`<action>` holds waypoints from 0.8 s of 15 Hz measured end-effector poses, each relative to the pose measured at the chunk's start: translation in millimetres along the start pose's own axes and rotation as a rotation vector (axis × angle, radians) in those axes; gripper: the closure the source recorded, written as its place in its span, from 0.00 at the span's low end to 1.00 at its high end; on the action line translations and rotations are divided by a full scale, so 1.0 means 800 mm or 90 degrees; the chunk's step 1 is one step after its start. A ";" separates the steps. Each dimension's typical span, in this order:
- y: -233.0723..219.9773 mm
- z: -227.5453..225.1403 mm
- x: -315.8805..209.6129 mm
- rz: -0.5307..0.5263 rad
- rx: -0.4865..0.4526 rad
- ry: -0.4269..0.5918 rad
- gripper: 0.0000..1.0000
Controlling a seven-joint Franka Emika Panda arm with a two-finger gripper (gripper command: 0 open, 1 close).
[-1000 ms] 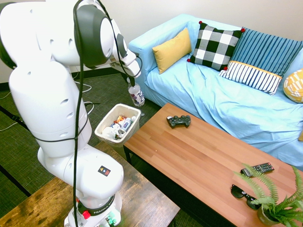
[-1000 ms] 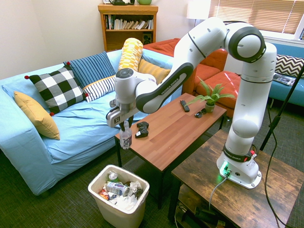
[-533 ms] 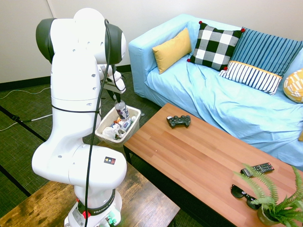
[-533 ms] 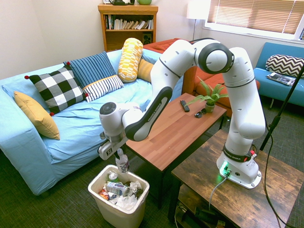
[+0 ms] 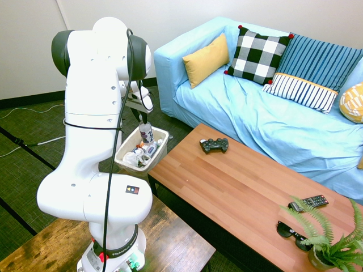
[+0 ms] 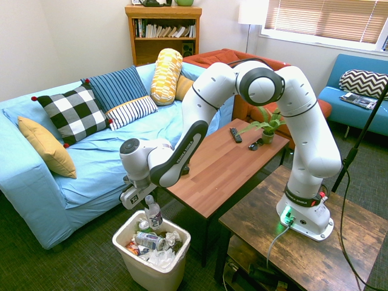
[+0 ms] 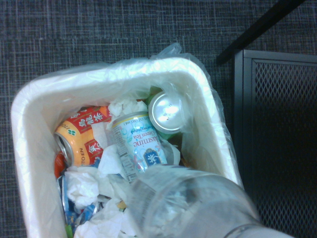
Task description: Throw the bottle in the trash bin
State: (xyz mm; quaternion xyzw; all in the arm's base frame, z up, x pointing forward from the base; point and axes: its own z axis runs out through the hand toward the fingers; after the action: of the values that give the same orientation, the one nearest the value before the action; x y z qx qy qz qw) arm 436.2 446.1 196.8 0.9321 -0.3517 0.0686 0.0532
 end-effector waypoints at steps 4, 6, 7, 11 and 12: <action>-0.003 -0.017 0.018 0.015 0.011 0.000 0.00; -0.003 -0.025 0.026 0.022 0.017 0.001 0.00; -0.002 -0.028 0.028 0.023 0.018 0.000 0.00; 0.003 -0.032 0.030 0.021 0.017 -0.001 0.00; 0.005 -0.030 0.031 0.021 0.014 -0.001 0.00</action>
State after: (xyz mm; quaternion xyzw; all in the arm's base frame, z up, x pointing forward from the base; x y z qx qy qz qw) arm 449.5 430.6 225.0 0.9268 -0.3662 0.0728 0.0419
